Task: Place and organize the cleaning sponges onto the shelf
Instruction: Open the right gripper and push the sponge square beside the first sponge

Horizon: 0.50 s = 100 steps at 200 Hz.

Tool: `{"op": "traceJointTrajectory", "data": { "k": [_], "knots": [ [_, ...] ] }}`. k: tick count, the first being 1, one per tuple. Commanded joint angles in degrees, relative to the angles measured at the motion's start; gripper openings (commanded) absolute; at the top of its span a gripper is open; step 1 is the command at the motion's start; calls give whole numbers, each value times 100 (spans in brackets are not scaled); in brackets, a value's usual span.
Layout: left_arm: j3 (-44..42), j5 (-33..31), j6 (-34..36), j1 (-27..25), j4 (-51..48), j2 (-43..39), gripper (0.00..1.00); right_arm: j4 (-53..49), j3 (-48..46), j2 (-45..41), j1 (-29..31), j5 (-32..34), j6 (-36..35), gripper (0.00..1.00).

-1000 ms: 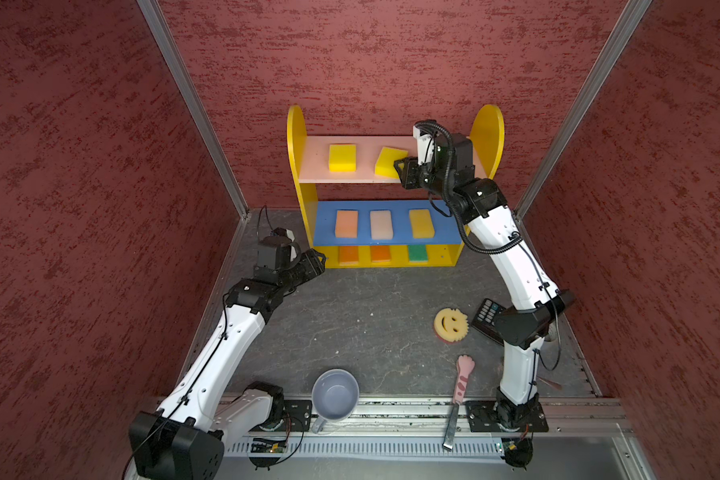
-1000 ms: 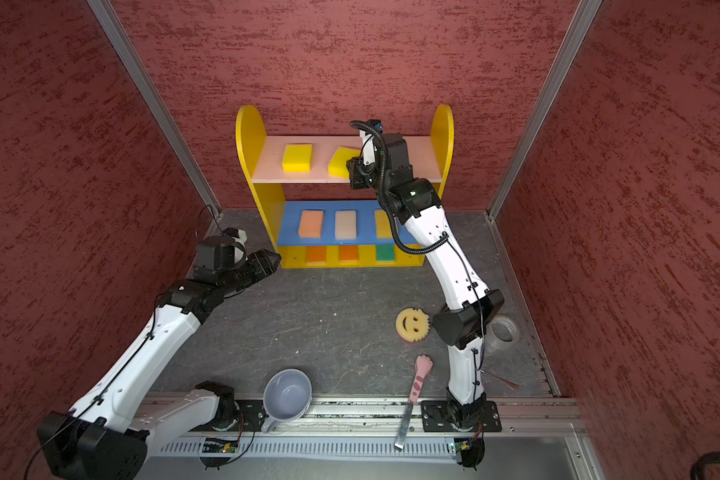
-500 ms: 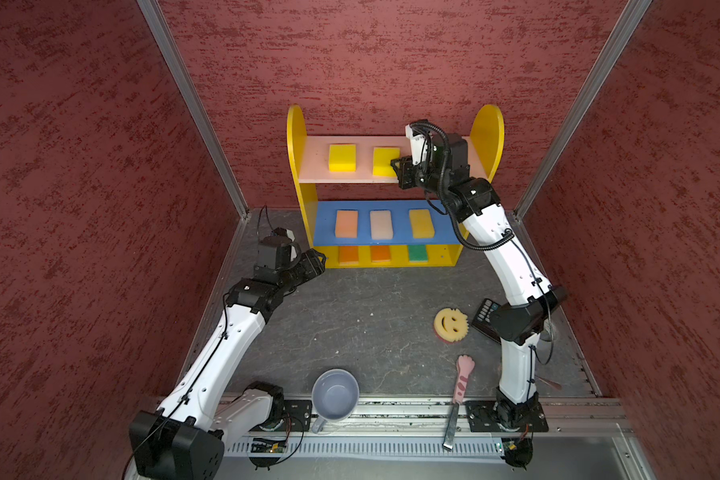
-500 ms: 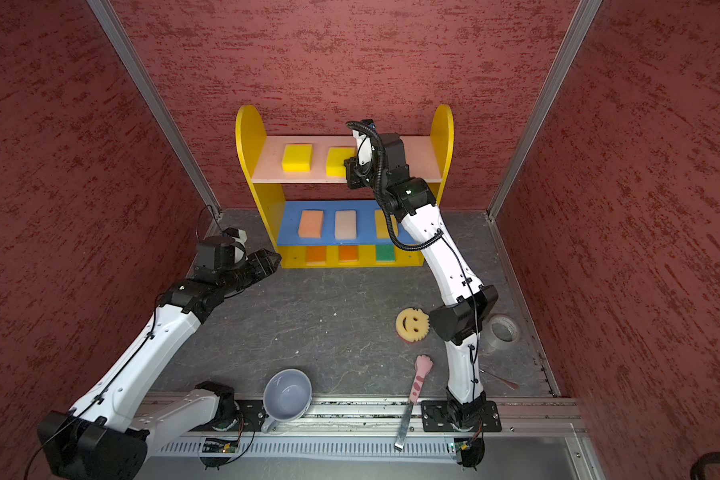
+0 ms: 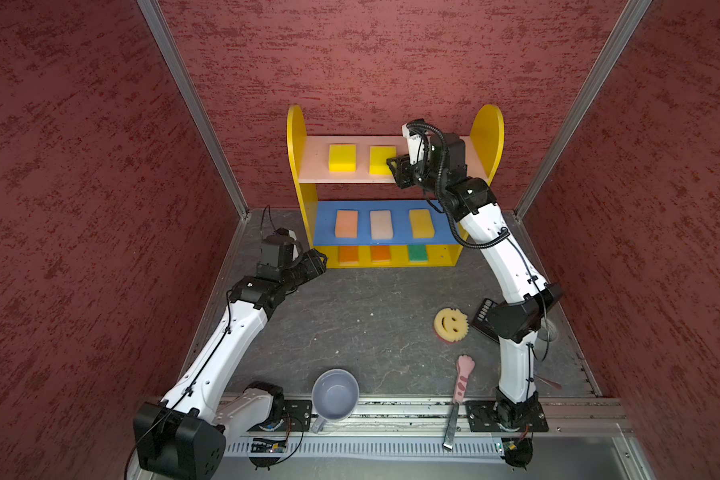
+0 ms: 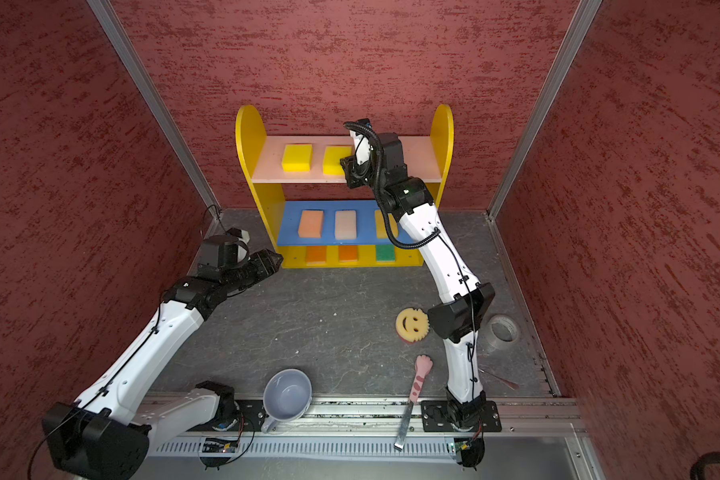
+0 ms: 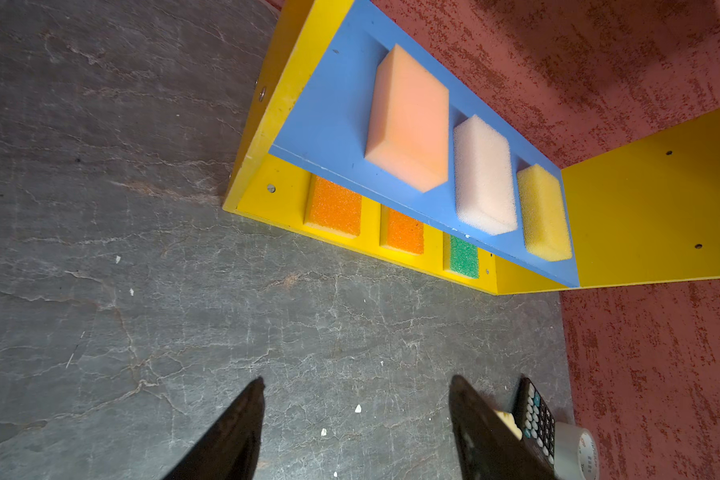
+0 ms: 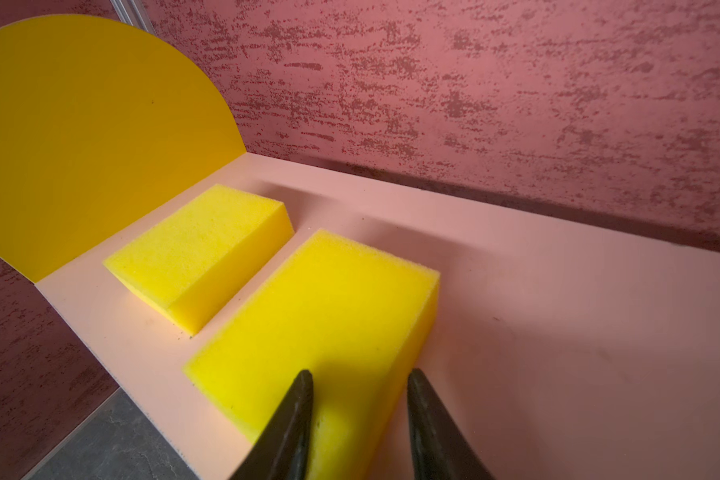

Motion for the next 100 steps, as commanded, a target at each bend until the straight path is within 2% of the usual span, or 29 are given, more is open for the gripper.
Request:
{"op": "traceJointTrajectory", "data": {
  "k": [1, 56, 100],
  "knots": [
    [-58, 72, -50, -24, 205, 62, 71, -30, 99, -75, -22, 134, -93, 41],
    [4, 37, -55, -131, 229, 144, 71, 72, 82, -450, -22, 142, 14, 42],
    [-45, 12, -59, -140, 215, 85, 71, 143, -369, -812, -21, -257, 354, 42]
  ]
}}
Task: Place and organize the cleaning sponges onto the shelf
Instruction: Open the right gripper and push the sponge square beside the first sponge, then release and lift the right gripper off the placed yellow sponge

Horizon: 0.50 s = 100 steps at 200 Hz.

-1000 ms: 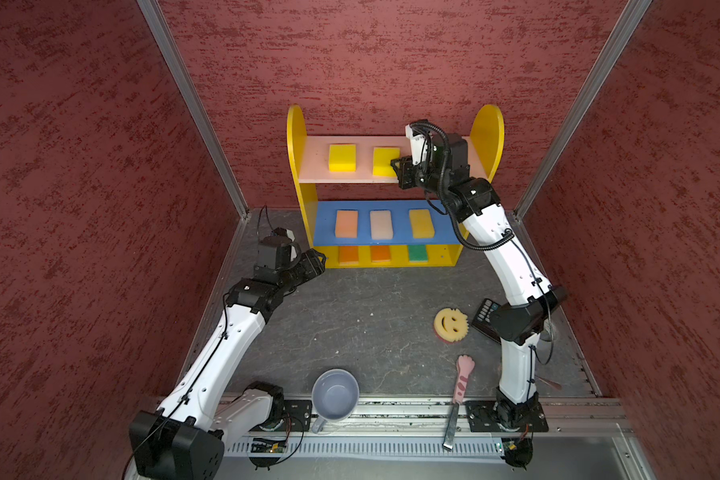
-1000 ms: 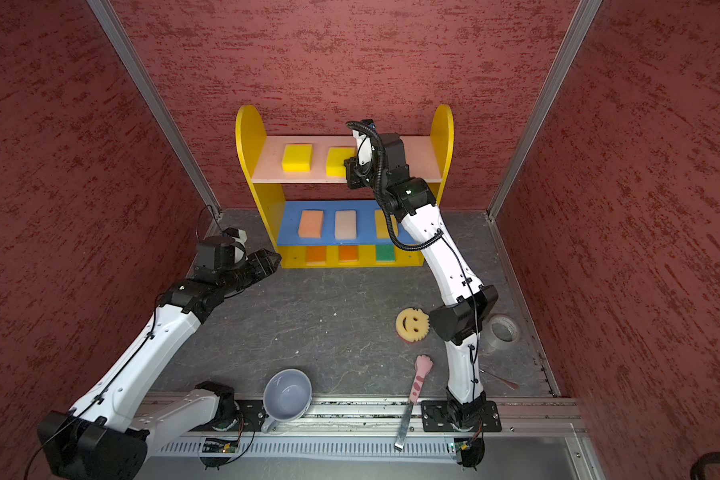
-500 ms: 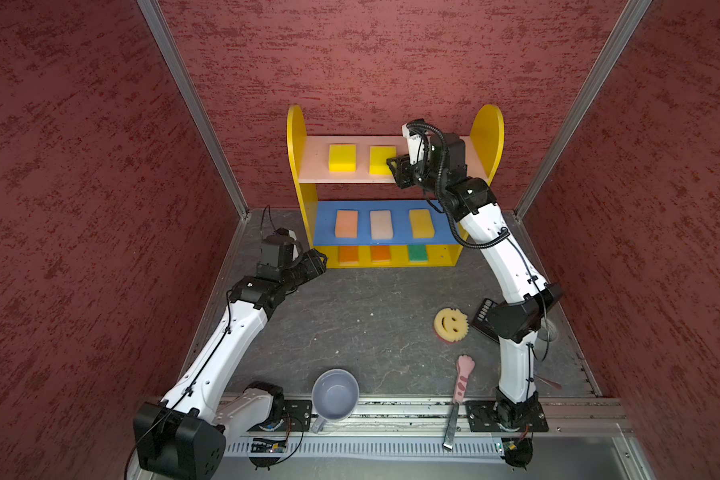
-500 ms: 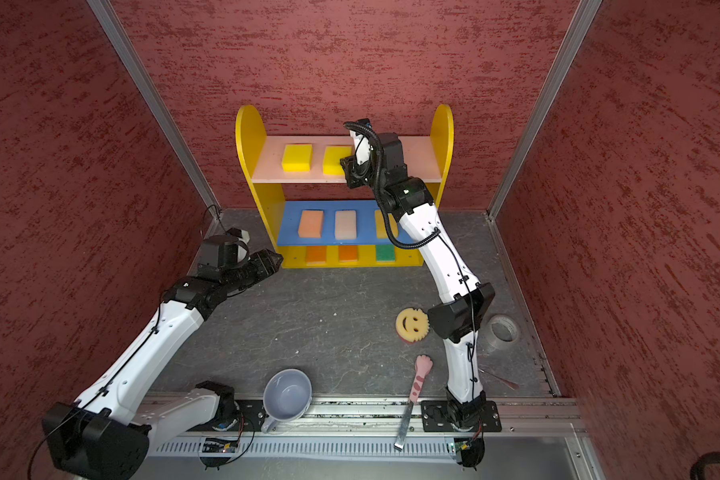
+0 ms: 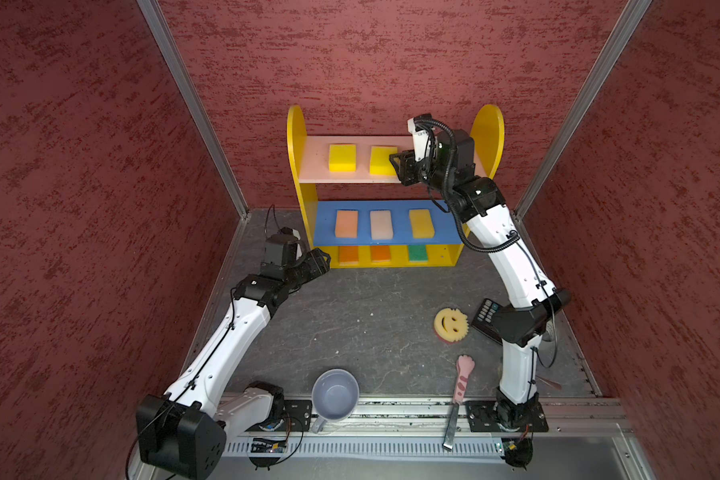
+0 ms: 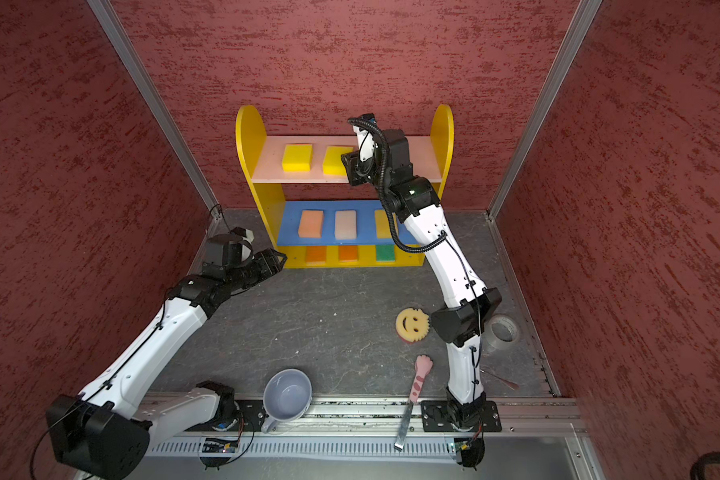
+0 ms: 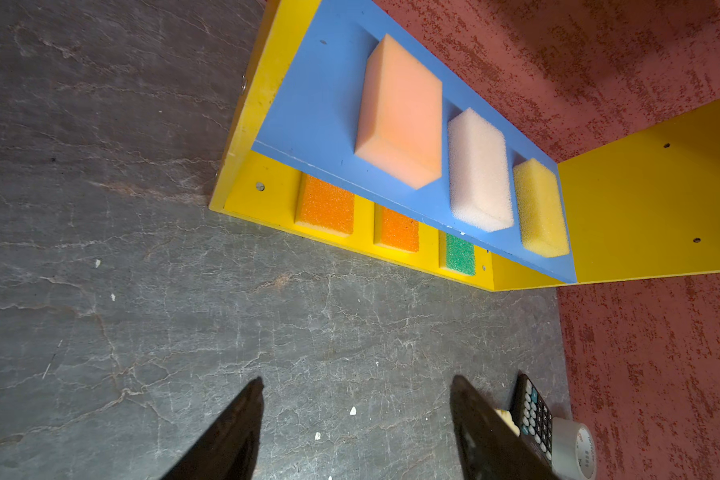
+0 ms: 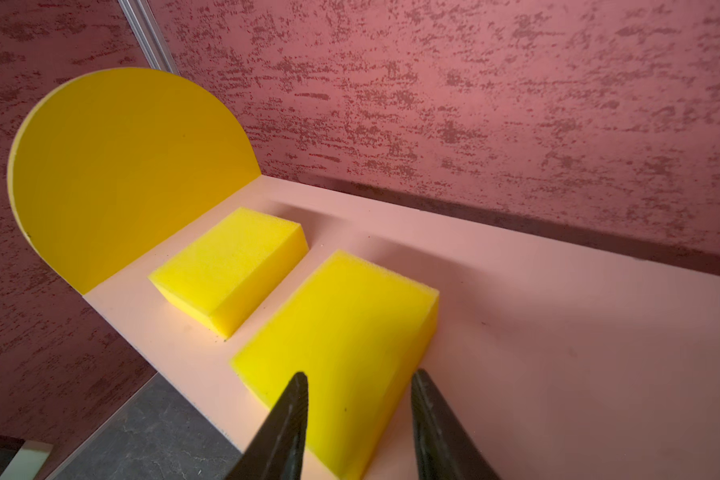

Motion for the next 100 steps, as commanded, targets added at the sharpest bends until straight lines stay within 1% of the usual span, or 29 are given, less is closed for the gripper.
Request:
{"op": "traceJointTrajectory", "data": {
  "k": [1, 25, 49, 75, 100],
  "knots": [
    [-42, -1, -43, -26, 80, -62, 71, 145, -230, -397, -21, -254, 209, 42],
    [-44, -4, -35, -26, 68, -68, 71, 186, -453, -482, -13, -496, 353, 42],
    [-62, -9, -51, -29, 74, -81, 71, 43, -487, -428, 0, -646, 423, 42],
    [-91, -10, -66, -26, 77, -88, 71, -129, -479, -300, 5, -657, 432, 39],
    [-101, -19, -70, -26, 80, -99, 71, -219, -479, -232, 5, -474, 447, 37]
  ]
}}
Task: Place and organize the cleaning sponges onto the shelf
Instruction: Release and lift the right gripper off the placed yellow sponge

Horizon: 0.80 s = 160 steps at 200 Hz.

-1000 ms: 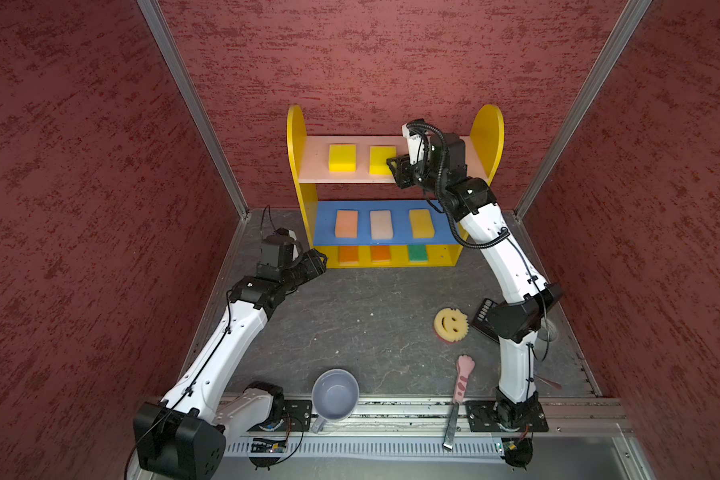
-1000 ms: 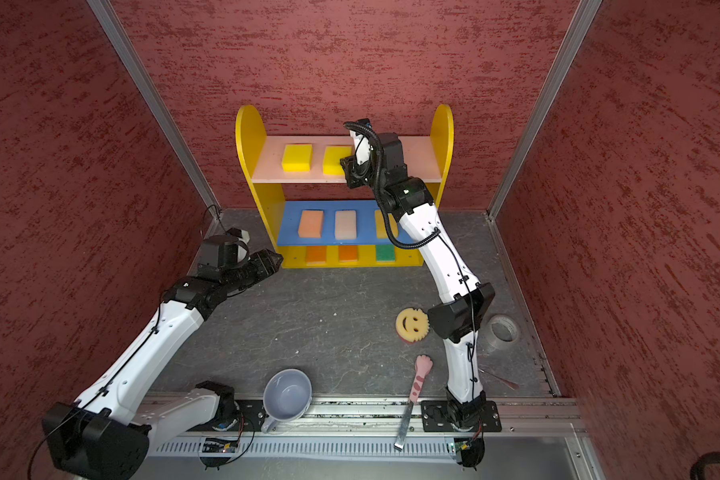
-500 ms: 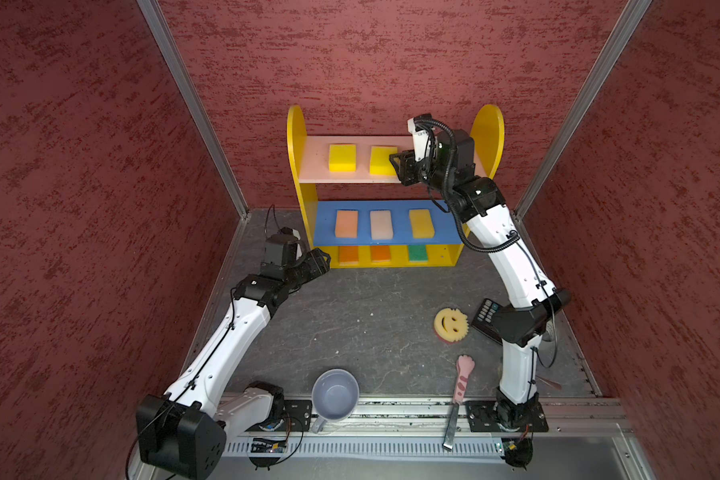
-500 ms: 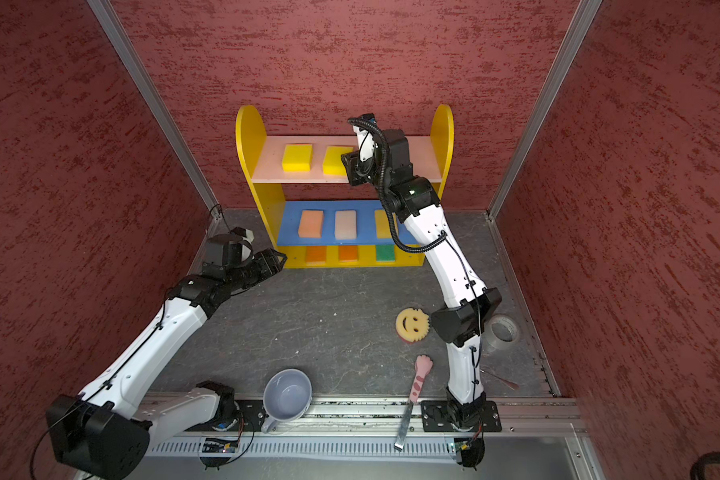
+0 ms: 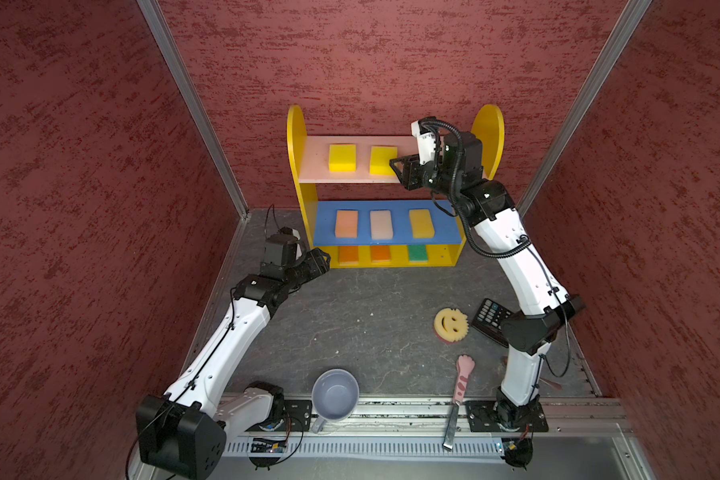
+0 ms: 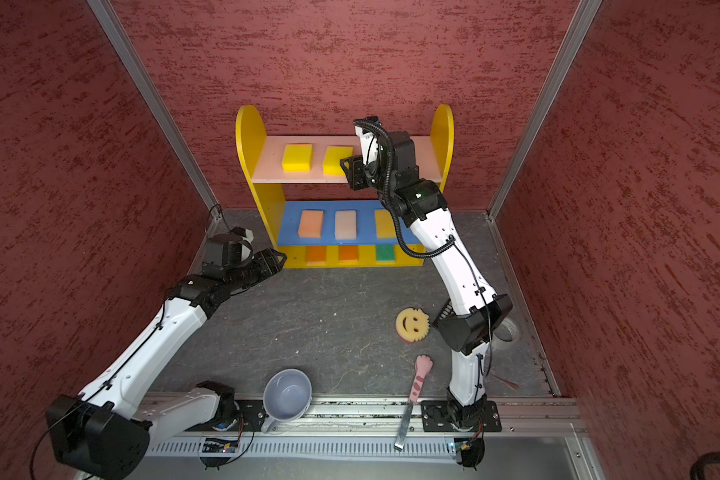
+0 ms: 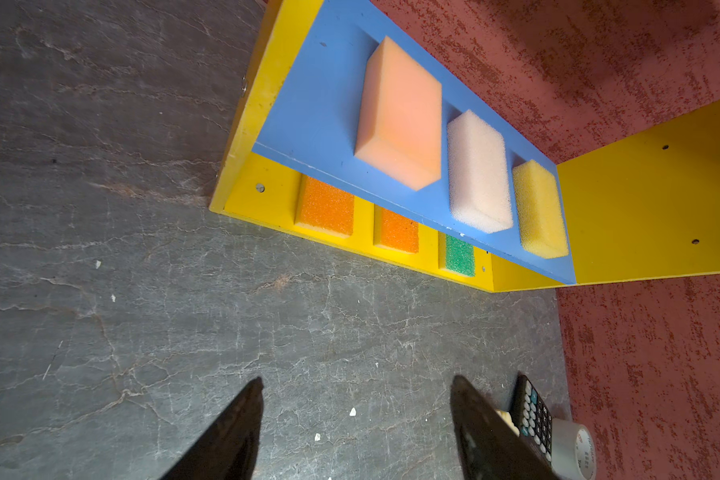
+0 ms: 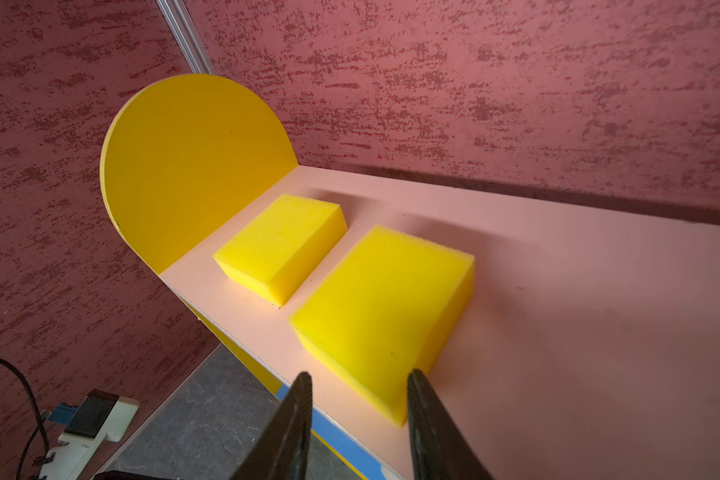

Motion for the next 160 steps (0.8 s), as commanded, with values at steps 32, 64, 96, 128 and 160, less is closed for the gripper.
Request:
{"op": "traceJointTrajectory", "data": {
  "k": [32, 64, 96, 128, 160],
  "knots": [
    [-101, -44, -61, -24, 55, -101, 72, -169, -22, 149, 5, 134, 75, 36],
    [-116, -52, -46, -17, 56, -90, 72, -156, 2, 240, -4, 155, 91, 32],
    [-128, -45, -28, 2, 51, -88, 72, -124, 39, 291, -4, 221, 84, 28],
    [-134, -36, -28, 20, 57, -90, 72, -152, 132, 323, -18, 338, 59, 28],
    [-151, -19, -28, 30, 66, -85, 72, -177, 181, 332, -17, 450, 33, 28]
  ]
}}
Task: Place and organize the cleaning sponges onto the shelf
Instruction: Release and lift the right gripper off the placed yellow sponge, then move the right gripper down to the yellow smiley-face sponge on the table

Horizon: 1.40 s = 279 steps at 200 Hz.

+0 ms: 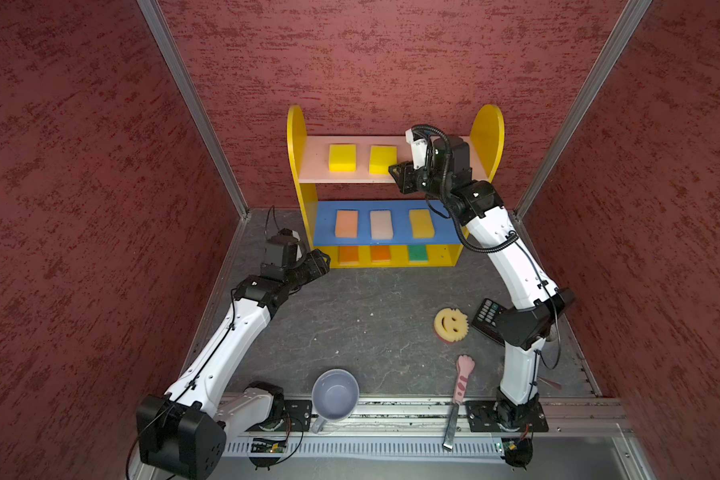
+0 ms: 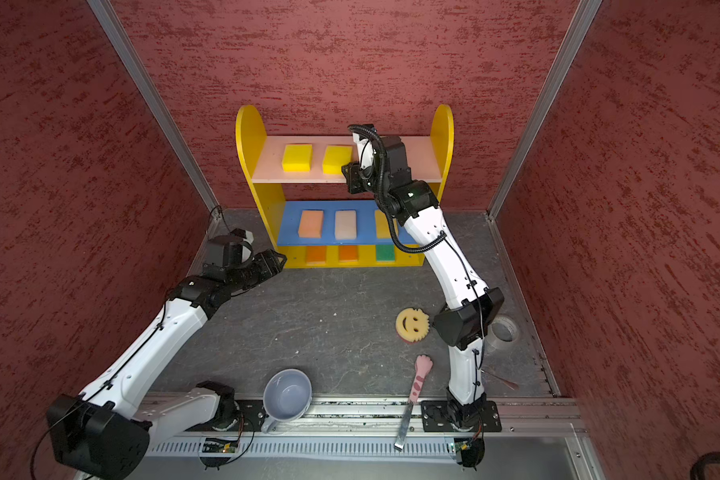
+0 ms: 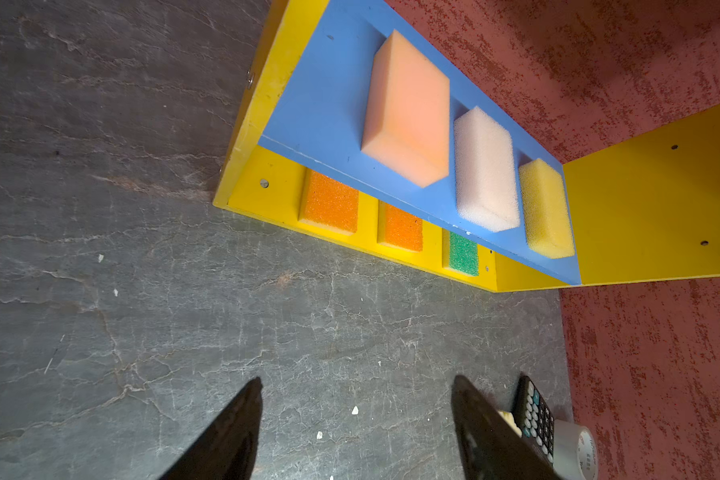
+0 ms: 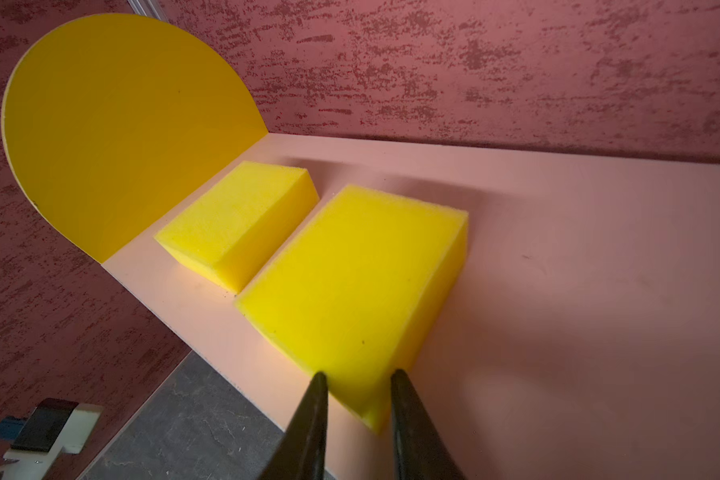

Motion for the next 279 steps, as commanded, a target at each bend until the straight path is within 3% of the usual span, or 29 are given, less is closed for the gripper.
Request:
{"op": "traceJointTrajectory", "data": {
  "k": [1, 119, 198, 239, 279],
  "knots": [
    [-68, -4, 11, 25, 48, -80, 72, -69, 179, 61, -20, 227, -33, 28],
    [-22, 27, 1, 24, 38, -97, 72, -105, 200, 9, -55, 151, 23, 31],
    [96, 35, -16, 16, -38, -184, 72, -210, 28, -579, -53, 133, 66, 34],
    [48, 21, -41, -10, -54, -382, 72, 201, -1076, -1465, -49, 276, 161, 34],
    [-98, 28, -51, -181, -43, -538, 72, 783, -3277, -2870, -48, 609, 573, 35]
  ]
}}
